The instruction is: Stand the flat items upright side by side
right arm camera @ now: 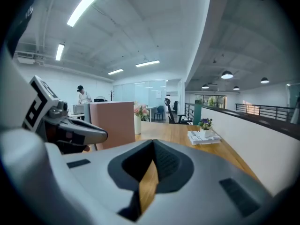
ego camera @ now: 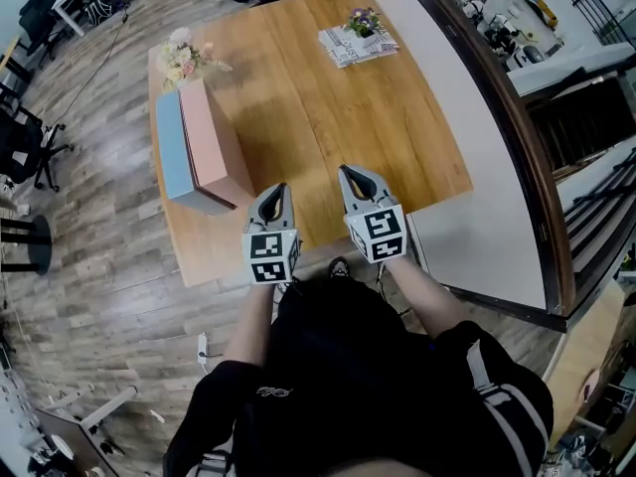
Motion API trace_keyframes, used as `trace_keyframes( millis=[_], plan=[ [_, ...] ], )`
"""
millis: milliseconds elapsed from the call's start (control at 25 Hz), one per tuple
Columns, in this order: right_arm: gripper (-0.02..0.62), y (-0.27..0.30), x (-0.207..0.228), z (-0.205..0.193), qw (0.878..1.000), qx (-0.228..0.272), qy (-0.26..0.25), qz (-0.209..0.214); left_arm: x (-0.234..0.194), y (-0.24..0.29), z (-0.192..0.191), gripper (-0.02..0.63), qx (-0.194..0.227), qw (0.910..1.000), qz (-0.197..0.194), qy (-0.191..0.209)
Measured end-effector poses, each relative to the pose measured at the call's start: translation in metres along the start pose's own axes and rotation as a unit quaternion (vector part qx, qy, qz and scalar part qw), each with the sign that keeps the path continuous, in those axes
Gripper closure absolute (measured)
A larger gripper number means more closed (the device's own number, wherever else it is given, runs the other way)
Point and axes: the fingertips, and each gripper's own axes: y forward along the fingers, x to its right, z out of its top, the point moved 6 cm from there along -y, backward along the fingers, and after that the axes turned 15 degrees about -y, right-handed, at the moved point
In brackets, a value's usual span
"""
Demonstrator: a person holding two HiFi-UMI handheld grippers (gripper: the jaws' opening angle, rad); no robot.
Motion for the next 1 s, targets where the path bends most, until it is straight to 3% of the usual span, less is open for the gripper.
trace_keyframes(
  millis=[360, 1000],
  plan=[
    [0.591, -0.013, 0.006, 0.045, 0.998, 0.060, -0.008, -0.030, 0.016, -0.027, 0.044, 0.607, 0.068, 0.9968, 0.001, 0.043],
    [0.591, -0.013, 0.002, 0.063, 0.996, 0.076, -0.021, -0.032, 0.008, -0.039, 0.049, 0.607, 0.082, 0.9957, 0.012, 0.040]
  ],
)
